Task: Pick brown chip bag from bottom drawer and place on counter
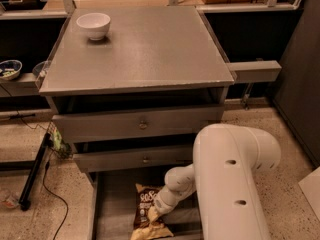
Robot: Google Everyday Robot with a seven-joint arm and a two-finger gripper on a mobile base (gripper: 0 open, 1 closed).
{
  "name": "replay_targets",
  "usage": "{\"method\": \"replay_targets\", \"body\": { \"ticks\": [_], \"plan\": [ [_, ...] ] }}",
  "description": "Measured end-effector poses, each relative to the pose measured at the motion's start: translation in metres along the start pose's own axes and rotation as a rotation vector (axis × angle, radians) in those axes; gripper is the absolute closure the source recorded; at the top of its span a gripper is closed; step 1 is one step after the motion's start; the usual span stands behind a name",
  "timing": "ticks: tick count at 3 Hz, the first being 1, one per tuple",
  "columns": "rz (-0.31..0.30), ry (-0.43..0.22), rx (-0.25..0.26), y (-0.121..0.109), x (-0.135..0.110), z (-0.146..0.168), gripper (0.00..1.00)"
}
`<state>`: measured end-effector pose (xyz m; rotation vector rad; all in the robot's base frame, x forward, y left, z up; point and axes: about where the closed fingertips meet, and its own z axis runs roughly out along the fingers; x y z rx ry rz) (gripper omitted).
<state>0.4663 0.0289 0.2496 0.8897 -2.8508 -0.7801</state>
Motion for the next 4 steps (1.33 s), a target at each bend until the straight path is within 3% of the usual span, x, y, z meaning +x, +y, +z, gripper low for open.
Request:
{"method": "replay_targets", "body": {
  "ticks": [1,2,4],
  "plan": [
    [-0.040,-0.050,-0.004,0.016,0.016,-0.041,1.00],
    [-0.040,-0.050,-0.004,0.016,0.016,-0.041,1.00],
    [-0.032,-0.132,0.045,0.033,0.028,-0.091,1.00]
  ]
}}
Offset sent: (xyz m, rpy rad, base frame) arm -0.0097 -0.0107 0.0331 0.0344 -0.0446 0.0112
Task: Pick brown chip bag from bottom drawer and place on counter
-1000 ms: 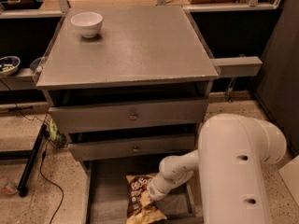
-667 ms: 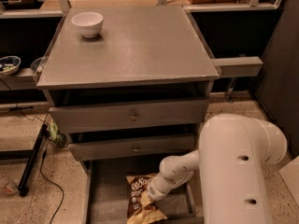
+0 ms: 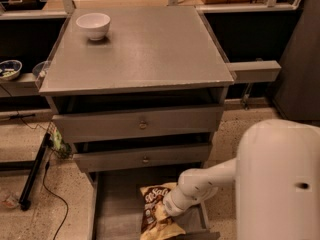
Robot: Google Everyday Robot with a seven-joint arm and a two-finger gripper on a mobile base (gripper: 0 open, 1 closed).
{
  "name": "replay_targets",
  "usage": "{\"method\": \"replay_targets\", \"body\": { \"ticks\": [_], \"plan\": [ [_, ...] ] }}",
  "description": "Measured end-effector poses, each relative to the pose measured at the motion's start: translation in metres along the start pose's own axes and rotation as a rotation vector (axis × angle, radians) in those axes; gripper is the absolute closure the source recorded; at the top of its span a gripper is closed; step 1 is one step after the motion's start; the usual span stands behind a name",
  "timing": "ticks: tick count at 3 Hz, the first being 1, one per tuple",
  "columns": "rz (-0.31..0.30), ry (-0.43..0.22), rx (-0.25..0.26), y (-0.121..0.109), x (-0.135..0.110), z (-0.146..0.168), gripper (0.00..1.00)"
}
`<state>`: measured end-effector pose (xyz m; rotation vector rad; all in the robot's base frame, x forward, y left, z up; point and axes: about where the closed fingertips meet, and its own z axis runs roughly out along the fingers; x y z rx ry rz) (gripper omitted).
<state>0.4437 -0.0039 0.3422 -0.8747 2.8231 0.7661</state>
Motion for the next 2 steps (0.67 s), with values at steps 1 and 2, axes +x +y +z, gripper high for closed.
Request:
{"method": "replay_targets", "body": {
  "ticks": [1,2],
  "plan": [
    [-0.024,-0.028,0.042,0.018,0.005,-0.027,1.00],
    [-0.052,-0.062,0.095,0.036,0.008,-0.056,1.00]
  ]
}}
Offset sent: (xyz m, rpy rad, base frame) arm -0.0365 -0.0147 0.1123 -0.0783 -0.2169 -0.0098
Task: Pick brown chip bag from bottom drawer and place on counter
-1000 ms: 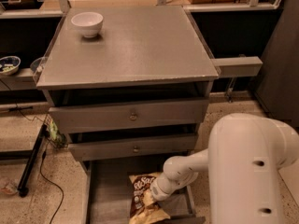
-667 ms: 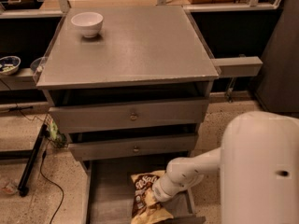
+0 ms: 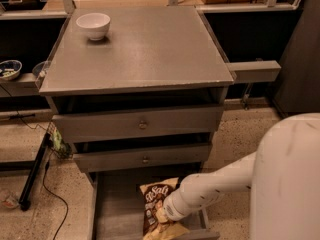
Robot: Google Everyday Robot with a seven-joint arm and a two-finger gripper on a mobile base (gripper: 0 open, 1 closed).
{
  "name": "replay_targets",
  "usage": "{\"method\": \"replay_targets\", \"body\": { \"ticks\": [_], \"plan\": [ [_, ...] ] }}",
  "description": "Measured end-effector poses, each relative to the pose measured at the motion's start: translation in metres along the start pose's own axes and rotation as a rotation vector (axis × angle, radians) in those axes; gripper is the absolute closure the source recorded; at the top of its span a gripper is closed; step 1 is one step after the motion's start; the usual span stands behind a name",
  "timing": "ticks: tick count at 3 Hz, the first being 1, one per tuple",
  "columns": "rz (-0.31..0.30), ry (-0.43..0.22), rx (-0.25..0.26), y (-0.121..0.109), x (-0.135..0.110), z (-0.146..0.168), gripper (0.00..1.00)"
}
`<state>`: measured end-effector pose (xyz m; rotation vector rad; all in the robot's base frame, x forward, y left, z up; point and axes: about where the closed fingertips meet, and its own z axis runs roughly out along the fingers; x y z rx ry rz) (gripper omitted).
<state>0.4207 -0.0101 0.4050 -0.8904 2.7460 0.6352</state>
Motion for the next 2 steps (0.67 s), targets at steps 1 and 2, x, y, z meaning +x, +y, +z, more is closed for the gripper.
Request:
{"method": "replay_targets", "body": {
  "ticks": [1,2],
  "plan": [
    [-0.043,-0.050,0.067,0.0138,-0.0046,-0.0398,1.00],
    [-0.042,-0.048,0.066,0.0138,-0.0043,-0.0388,1.00]
  ]
}}
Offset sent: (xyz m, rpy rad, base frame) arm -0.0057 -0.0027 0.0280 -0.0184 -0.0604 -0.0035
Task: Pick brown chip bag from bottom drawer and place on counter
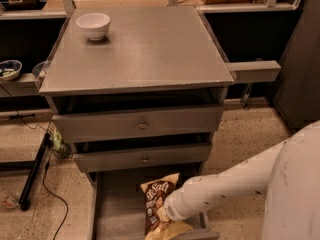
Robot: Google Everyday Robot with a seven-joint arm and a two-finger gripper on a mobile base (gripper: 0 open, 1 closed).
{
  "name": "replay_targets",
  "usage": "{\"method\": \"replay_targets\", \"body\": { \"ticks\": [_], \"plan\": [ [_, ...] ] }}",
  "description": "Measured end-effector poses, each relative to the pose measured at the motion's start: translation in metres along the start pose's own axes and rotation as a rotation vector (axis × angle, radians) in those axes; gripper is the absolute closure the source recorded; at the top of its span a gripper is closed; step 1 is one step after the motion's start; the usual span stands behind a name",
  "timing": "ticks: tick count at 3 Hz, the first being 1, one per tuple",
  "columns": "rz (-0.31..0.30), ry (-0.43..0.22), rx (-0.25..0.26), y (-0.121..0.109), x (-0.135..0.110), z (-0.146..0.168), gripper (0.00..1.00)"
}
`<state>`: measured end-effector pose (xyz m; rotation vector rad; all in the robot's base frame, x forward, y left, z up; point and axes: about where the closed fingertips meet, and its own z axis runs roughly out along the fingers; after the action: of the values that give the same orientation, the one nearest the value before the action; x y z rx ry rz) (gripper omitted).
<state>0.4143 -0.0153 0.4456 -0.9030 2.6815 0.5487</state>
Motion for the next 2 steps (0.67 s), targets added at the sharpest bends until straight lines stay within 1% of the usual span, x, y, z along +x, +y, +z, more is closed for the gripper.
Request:
{"method": "replay_targets", "body": {
  "ticks": [1,2],
  "plan": [
    [-0.005,-0.025,0.036,-0.008,-0.009,-0.018,1.00],
    [-0.015,-0.066,0.097,-0.018,-0.021,-0.053,1.00]
  ]
}}
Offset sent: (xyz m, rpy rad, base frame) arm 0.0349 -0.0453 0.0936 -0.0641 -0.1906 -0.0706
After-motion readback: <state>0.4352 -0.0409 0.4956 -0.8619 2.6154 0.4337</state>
